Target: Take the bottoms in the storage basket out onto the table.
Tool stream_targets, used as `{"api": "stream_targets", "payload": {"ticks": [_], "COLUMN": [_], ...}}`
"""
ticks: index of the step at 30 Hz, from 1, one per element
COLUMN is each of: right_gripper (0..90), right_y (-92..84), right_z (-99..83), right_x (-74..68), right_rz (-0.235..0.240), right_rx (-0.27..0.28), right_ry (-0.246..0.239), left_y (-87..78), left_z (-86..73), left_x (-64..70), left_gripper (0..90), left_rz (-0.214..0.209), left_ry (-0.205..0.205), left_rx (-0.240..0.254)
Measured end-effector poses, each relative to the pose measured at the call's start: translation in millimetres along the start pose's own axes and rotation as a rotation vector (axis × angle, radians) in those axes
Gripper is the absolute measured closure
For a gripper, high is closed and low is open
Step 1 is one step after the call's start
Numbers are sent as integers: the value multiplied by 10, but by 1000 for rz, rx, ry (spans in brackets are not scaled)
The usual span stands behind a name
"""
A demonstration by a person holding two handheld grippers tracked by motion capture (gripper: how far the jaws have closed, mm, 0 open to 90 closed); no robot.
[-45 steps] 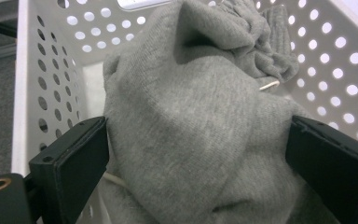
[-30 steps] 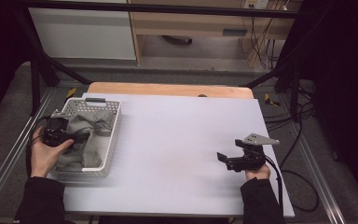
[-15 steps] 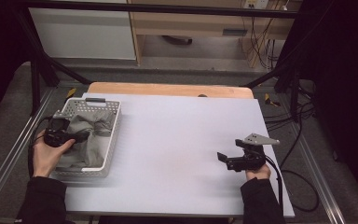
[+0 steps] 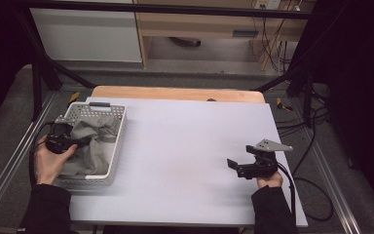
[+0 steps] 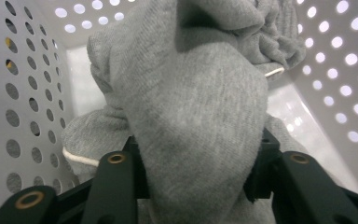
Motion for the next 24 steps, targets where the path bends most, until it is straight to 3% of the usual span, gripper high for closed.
{"api": "stream_targets", "payload": {"ticks": [11,15,24], "right_gripper": [42,42,42], "right_y": [6,12,3], "right_z": [2,-3,1], "right_x": [3,6,12], "right_rz": [-1,-4,-6], "right_rx": [2,-3,-1], "right_ry": [1,1,-2], "left_y": [-24,-27,-41], "left_z": [1,-1,4], "left_x": [-10,-21,-9], "left_gripper": [657,678,739], "left_rz": [-18,-33,-31], "left_ry": [-3,-21,0], "left_rx": [14,18,28]}}
Point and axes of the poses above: each handheld gripper's, and its own axes: y roughly forward along the jaws, z roughly out of its top, x roughly to its right, the point moved 4 cm from there along y, roughly forward along the jaws, and after that the axes turned 8 degrees about y, right-handed, at the moved point
